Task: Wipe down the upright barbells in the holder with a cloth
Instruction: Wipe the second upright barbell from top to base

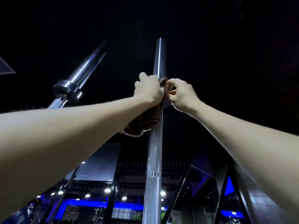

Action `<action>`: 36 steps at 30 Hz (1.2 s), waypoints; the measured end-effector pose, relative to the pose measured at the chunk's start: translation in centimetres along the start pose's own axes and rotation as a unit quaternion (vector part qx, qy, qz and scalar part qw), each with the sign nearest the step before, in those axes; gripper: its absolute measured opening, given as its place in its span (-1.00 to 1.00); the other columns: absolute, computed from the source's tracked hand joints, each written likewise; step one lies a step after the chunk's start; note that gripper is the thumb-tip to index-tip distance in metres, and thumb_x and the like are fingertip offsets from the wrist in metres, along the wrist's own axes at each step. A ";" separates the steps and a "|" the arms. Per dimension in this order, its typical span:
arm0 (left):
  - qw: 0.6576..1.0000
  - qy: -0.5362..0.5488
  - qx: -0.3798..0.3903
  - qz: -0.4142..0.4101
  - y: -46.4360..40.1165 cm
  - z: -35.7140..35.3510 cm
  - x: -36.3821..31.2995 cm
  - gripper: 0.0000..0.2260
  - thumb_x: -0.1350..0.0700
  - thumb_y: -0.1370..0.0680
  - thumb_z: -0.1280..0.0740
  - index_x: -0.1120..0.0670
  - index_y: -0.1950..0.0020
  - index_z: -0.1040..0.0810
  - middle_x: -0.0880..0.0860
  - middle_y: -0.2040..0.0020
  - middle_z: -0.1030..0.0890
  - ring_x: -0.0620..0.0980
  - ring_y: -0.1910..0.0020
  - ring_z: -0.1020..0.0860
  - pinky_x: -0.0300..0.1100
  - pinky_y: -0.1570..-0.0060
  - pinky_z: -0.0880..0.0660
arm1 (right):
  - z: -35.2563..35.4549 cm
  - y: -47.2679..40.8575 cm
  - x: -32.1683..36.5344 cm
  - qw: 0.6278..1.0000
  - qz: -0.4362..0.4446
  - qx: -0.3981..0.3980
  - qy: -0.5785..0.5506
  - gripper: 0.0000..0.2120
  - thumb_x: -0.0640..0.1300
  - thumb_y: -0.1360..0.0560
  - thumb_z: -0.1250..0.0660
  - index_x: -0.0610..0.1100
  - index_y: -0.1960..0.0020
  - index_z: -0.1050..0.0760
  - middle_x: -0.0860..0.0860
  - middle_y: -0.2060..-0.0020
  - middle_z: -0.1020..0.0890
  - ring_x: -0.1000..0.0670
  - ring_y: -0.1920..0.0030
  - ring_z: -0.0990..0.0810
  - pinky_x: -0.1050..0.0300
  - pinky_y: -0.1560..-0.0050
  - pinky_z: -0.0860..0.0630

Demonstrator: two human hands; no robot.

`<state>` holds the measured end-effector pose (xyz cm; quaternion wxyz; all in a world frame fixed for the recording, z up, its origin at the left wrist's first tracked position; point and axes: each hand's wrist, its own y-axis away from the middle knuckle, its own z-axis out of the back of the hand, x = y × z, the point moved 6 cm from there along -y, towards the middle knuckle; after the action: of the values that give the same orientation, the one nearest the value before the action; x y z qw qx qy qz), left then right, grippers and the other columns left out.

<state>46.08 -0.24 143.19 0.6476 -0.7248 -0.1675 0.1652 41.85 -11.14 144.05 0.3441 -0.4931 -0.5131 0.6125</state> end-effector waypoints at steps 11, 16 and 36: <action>0.992 0.121 0.023 0.006 -0.3 0.3 1.6 -0.78 0.01 -0.55 -0.34 0.15 -0.04 -0.60 0.09 0.10 -0.59 0.03 0.05 -0.55 -0.21 0.14 -0.38 | 2.1 0.9 -0.6 1.000 0.001 -0.007 -0.024 -0.80 -0.27 -0.42 -0.46 -0.12 -0.03 -0.58 0.00 0.04 -0.62 0.09 0.05 -0.56 0.42 0.06 -0.42; 0.988 0.144 0.029 0.044 -0.3 -0.2 2.2 -0.79 -0.02 -0.54 -0.33 0.10 -0.02 -0.62 0.05 0.13 -0.58 -0.02 0.12 -0.53 -0.24 0.16 -0.36 | 0.7 0.8 -1.5 0.997 -0.059 0.056 0.008 -0.53 -0.16 -0.47 -0.44 -0.16 -0.33 -0.42 -0.08 -0.19 -0.50 -0.05 -0.17 -0.52 0.10 -0.23 -0.44; 0.998 0.021 0.015 -0.054 -0.3 -0.7 -0.7 -0.69 -0.04 -0.61 -0.18 0.16 -0.21 -0.43 0.11 -0.13 -0.39 0.07 -0.08 -0.38 -0.07 -0.06 -0.38 | 0.5 0.4 -0.9 0.998 -0.034 0.027 0.050 -0.85 -0.24 -0.47 -0.39 -0.19 -0.01 -0.49 -0.07 0.05 -0.60 -0.11 0.03 -0.57 -0.04 -0.03 -0.55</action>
<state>45.74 -1.17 143.61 0.6693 -0.7084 -0.1906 0.1175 41.70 -12.24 143.92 0.4033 -0.4955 -0.4952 0.5887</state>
